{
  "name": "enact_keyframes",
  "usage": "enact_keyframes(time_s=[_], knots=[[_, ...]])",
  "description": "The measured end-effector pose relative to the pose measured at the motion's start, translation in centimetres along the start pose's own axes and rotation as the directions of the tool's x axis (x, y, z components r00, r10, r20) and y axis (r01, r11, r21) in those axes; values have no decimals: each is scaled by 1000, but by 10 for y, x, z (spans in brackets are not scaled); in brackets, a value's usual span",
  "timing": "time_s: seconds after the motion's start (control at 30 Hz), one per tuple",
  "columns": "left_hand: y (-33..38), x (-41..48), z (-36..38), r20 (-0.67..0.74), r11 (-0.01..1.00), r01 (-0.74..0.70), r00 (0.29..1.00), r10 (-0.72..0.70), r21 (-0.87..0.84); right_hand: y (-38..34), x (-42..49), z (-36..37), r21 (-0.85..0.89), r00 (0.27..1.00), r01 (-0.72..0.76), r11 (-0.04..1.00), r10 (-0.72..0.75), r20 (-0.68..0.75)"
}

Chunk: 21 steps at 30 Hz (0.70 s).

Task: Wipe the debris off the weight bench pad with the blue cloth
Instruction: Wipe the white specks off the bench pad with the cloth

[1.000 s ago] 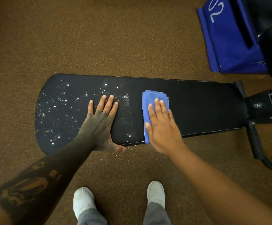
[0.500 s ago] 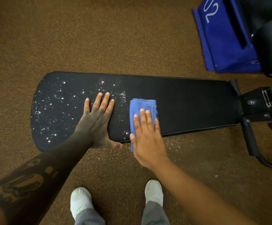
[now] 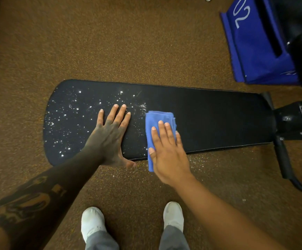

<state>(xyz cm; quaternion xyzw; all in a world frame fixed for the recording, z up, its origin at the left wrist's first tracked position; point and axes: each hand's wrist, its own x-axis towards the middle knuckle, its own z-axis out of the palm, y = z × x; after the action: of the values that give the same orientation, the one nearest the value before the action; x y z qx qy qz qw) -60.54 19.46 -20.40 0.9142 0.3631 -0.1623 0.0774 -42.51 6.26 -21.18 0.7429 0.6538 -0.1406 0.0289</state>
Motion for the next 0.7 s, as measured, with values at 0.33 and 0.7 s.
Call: enact_keyframes(time_s=[0.33, 0.7], knots=[[-7, -5, 1, 3, 1000, 13, 1000, -13, -27, -15, 9, 1, 11, 999, -37, 999, 37, -21], [-14, -11, 1, 6, 997, 63, 998, -63, -45, -16, 61, -20, 8, 999, -33, 999, 33, 25]])
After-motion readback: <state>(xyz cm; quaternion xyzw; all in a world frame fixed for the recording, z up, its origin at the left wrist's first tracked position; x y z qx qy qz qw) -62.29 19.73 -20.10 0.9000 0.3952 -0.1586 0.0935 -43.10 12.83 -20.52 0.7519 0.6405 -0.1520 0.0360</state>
